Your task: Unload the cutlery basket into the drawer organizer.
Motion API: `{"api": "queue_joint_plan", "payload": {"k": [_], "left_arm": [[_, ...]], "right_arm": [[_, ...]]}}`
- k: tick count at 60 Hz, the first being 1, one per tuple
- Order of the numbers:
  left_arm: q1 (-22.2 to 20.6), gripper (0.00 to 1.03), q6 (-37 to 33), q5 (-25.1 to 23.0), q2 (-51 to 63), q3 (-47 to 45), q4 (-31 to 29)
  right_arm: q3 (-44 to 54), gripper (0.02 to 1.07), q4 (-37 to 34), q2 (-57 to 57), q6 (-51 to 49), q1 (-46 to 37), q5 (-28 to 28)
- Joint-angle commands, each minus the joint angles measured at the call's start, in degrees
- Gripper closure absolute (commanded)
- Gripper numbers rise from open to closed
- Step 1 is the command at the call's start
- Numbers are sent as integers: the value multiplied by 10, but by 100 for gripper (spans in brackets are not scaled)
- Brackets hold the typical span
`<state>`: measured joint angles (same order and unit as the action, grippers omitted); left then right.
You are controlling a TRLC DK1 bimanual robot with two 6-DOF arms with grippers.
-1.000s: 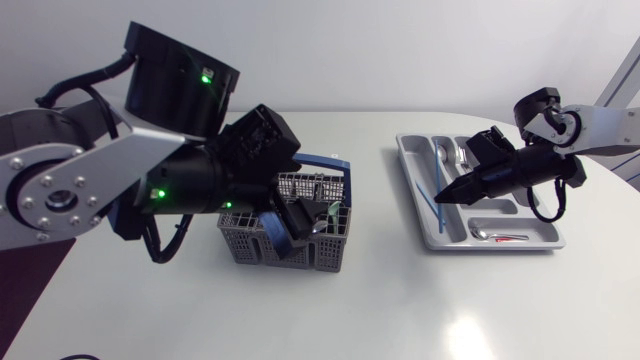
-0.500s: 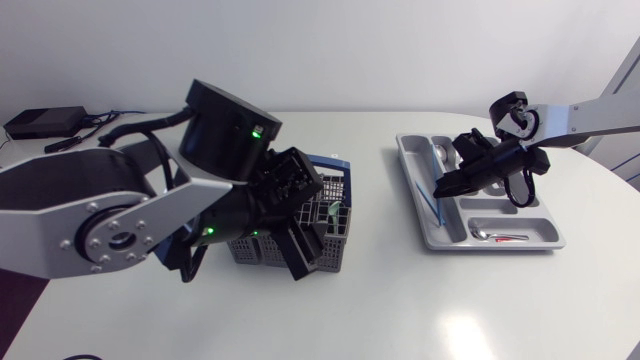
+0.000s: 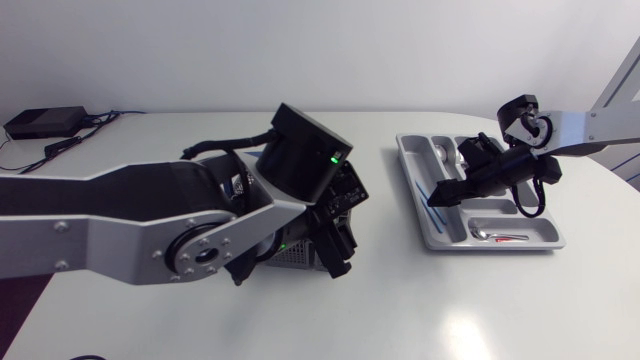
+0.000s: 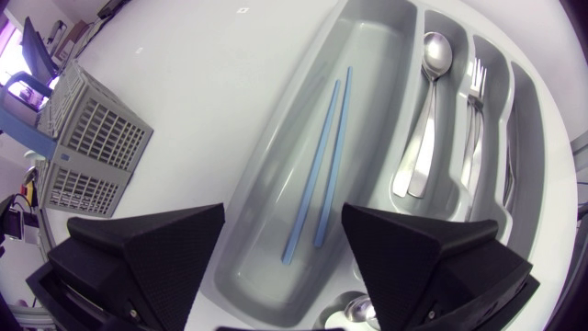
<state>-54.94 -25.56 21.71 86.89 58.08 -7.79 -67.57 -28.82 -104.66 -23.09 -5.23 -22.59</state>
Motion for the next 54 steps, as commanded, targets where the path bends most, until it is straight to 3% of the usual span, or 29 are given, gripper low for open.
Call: {"api": "queue_joint_plan", "payload": {"k": [1, 11, 19, 32, 46, 54], "left_arm": [[-10, 22, -5, 18, 24, 32, 4], [-19, 31, 13, 47, 50, 65, -24], [-20, 41, 67, 48, 72, 123, -112], [-22, 44, 121, 43, 95, 184, -217], [-14, 44, 172, 3, 125, 239, -309], [-13, 44, 184, -2, 131, 247, -324]], "right_arm": [[27, 8, 6, 34, 4, 8, 2], [46, 8, 5, 61, 3, 8, -2], [56, 8, 6, 67, 2, 8, -8], [63, 8, 4, 68, 2, 8, -15], [72, 8, 3, 75, 6, 13, -16], [78, 8, 3, 80, 6, 14, -17]]}}
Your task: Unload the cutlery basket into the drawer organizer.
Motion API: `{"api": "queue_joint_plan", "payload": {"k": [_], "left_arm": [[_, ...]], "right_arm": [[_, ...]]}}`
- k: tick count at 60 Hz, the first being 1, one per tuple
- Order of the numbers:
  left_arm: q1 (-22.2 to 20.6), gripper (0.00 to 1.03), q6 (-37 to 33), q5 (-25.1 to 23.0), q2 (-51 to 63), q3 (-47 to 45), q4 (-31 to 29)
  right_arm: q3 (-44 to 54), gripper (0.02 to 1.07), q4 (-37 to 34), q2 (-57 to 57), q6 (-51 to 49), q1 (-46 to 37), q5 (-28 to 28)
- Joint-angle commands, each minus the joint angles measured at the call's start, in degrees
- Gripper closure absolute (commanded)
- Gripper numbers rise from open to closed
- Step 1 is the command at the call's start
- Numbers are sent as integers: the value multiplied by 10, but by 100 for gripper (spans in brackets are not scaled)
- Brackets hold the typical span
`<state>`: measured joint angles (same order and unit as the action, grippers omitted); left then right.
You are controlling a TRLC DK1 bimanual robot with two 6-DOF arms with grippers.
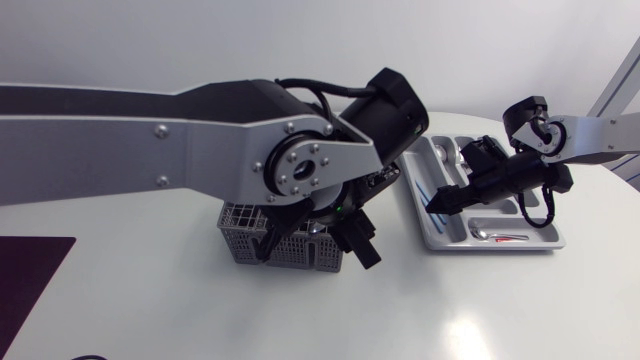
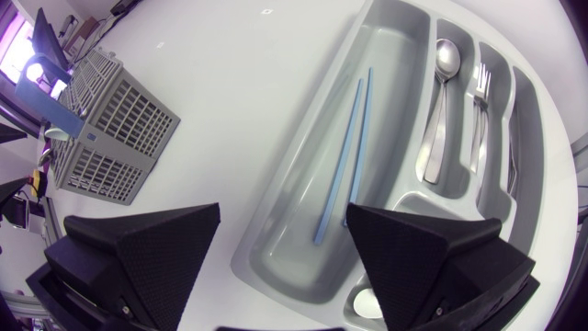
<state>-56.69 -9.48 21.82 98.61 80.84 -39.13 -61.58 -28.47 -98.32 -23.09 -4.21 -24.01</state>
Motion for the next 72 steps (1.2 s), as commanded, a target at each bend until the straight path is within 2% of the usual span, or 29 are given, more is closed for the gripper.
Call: {"api": "queue_joint_plan", "payload": {"k": [1, 11, 17, 30, 35, 50, 61, 72], "left_arm": [[4, 44, 24, -3, 15, 20, -10], [12, 44, 27, -1, 29, 21, -15], [18, 48, 28, 2, 36, 20, -15], [21, 49, 29, 36, 51, 19, -9], [22, 57, 28, 45, 53, 16, 6], [20, 62, 28, 45, 69, 17, 20], [20, 81, 28, 47, 79, 20, 31], [18, 89, 27, 57, 79, 18, 38]], "right_arm": [[19, 8, 0, 17, 6, 4, -2], [23, 8, 1, 19, 7, 5, -6], [25, 8, 1, 20, 8, 6, -7], [30, 8, 1, 28, 9, 9, -10], [30, 8, 1, 31, 9, 11, -13], [32, 8, 4, 32, 8, 12, -14], [35, 8, 7, 32, 3, 11, -17], [37, 8, 7, 33, -1, 10, -18]]}}
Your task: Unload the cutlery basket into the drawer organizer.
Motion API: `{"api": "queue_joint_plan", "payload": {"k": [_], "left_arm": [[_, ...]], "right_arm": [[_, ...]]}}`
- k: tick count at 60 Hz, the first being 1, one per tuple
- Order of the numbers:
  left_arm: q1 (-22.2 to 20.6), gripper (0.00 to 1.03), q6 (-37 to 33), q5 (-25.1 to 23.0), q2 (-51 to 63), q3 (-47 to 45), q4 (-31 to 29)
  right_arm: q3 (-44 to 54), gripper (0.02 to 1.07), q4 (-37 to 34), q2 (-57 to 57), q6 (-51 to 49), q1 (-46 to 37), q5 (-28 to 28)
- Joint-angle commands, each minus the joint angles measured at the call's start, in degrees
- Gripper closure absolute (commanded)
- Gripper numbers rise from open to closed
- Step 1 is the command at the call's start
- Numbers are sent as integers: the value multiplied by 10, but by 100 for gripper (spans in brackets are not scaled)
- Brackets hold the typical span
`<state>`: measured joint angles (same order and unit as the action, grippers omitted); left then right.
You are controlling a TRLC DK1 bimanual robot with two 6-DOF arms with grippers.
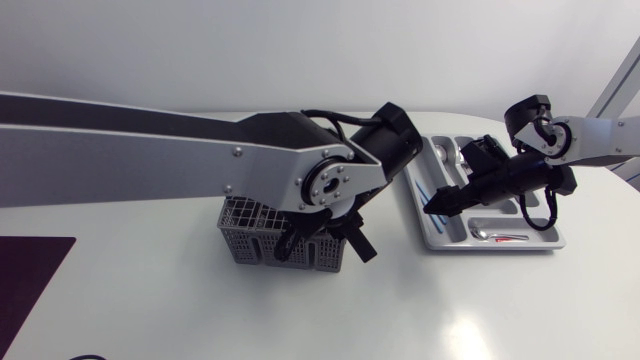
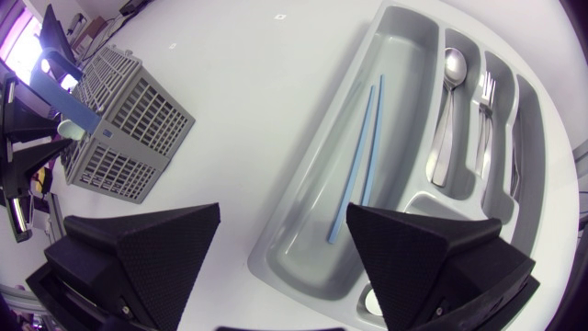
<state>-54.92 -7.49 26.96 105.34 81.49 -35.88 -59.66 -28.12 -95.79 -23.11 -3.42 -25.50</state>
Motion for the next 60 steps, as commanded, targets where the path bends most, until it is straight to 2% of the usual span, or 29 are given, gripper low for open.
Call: {"api": "queue_joint_plan", "payload": {"k": [1, 7, 33, 49, 60], "left_arm": [[1, 89, 7, 5, 12, 11, 5], [-1, 92, 6, 11, 11, 8, 11], [-27, 92, -21, 42, -50, -46, 51], [-27, 92, -51, 47, -119, -117, 122], [-30, 92, -67, 47, -168, -161, 172]], "right_arm": [[17, 8, 3, 8, -1, 3, -4], [17, 8, 3, 8, -1, 3, -4], [24, 8, 3, 16, -3, 4, -7], [30, 8, 3, 26, -3, 10, -9], [56, 8, 10, 77, -15, 30, -10]]}}
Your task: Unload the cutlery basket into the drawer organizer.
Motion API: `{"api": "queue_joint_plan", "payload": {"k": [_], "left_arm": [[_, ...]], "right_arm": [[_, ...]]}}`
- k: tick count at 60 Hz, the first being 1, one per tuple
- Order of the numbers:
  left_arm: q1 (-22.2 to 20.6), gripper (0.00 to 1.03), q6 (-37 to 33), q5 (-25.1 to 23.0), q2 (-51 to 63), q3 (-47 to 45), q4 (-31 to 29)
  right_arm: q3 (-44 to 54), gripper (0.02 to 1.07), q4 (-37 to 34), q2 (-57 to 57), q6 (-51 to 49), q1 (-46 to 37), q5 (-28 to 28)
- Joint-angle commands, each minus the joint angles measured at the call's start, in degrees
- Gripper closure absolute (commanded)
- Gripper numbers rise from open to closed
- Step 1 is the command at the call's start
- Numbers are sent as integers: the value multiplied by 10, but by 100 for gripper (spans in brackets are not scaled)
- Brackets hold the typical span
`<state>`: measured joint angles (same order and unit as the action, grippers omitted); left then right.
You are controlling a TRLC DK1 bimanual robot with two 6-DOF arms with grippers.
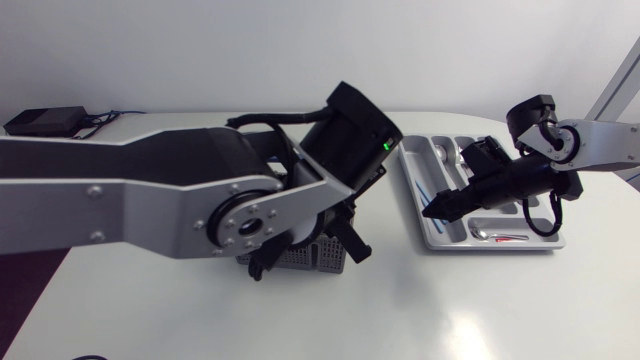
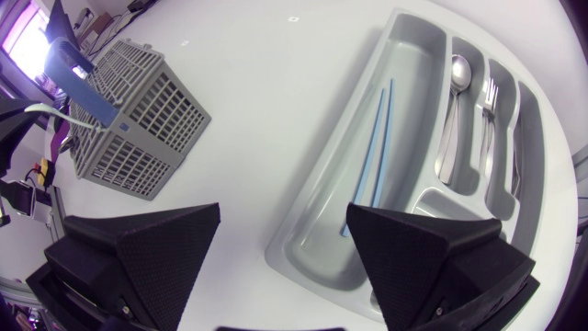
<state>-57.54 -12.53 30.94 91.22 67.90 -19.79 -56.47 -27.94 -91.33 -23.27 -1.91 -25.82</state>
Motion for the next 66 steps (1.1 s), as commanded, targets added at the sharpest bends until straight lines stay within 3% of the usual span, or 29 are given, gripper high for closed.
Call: {"api": "queue_joint_plan", "payload": {"k": [1, 13, 24, 30, 36, 50, 66], "left_arm": [[-5, 92, -17, 7, -31, -28, 14], [-21, 92, -57, 7, -98, -85, 98], [-23, 92, -78, 6, -153, -116, 139], [-24, 92, -79, 4, -178, -126, 153], [-19, 92, -74, -10, -199, -121, 157], [17, 92, 3, -108, -187, -66, 119], [70, 93, 124, -260, -112, 35, 42]], "right_arm": [[29, 8, 10, 39, -17, 16, -7], [109, 8, 61, 153, -35, 51, -15], [180, 8, 112, 271, -46, 85, -8], [229, 8, 158, 349, -47, 107, 10], [267, 8, 190, 418, -47, 149, 63], [288, 8, 213, 526, -34, 236, 138], [290, 12, 255, 540, -37, 400, 304]]}}
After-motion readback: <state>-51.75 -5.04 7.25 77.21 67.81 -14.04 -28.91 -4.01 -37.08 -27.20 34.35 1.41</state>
